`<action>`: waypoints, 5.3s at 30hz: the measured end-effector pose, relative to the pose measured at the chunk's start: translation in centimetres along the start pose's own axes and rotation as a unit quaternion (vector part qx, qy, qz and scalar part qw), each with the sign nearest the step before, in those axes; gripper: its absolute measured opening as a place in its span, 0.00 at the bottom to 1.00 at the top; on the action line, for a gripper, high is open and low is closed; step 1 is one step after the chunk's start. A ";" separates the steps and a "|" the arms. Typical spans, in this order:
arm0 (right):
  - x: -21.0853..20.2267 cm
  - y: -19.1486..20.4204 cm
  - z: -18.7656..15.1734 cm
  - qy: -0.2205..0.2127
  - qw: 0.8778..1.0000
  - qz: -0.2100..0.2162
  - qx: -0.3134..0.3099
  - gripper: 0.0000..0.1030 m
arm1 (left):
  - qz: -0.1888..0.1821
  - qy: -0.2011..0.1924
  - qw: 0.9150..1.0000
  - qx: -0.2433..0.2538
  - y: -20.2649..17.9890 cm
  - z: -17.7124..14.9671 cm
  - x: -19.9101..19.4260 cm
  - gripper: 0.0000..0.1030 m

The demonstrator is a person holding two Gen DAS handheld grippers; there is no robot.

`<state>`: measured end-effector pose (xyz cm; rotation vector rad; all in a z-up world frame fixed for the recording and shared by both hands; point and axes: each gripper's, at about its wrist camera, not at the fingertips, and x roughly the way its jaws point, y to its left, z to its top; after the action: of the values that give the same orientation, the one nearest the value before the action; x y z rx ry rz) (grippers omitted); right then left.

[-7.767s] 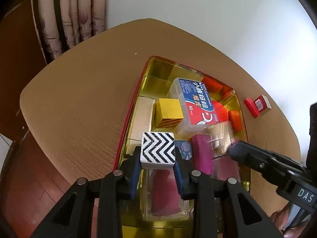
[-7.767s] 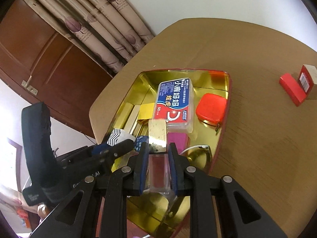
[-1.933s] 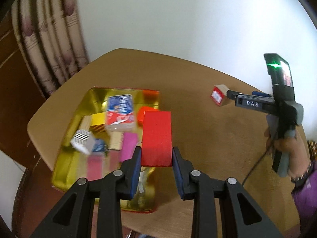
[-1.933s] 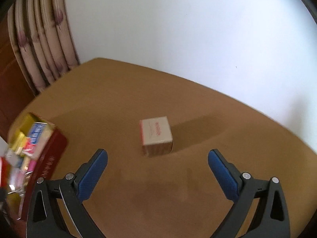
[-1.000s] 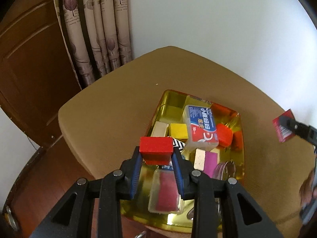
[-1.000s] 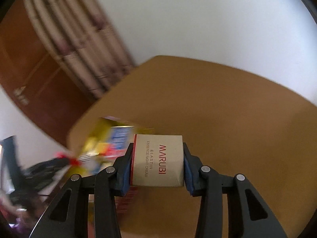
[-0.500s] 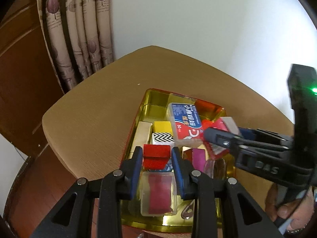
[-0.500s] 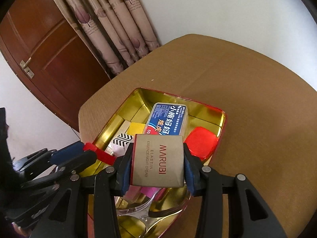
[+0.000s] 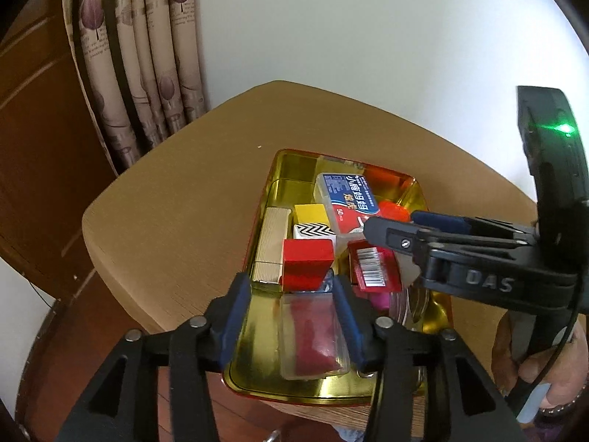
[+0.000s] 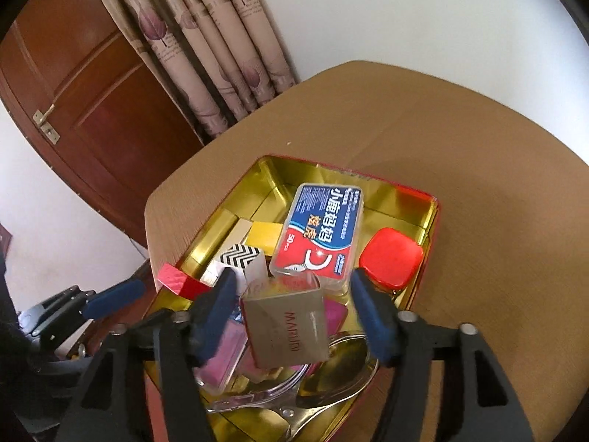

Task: Organize rigid objects

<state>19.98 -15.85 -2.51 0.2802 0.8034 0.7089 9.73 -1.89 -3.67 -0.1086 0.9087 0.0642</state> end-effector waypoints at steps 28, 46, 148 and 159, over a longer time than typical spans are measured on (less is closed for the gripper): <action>-14.0 6.5 -12.7 -0.296 0.917 -0.267 -0.002 1.00 | 0.014 -0.171 0.985 0.002 -1.3 -5.7 -8.5 0.55; -15.9 9.7 -15.3 -0.317 0.898 -0.299 -0.059 1.00 | 0.015 -0.196 0.976 -0.090 5.5 -6.3 -11.2 0.55; -14.2 10.0 -16.2 -0.254 0.939 -0.232 -0.016 0.99 | 0.044 -0.124 0.991 0.000 1.3 -6.5 -8.3 0.55; -14.1 10.1 -16.3 -0.253 0.939 -0.231 -0.018 0.99 | 0.044 -0.118 0.992 -0.006 1.5 -6.5 -8.1 0.55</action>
<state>-3.58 -18.35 -0.71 0.2153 0.3385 0.1873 -0.45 -1.30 -1.37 -0.0710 0.6757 0.1608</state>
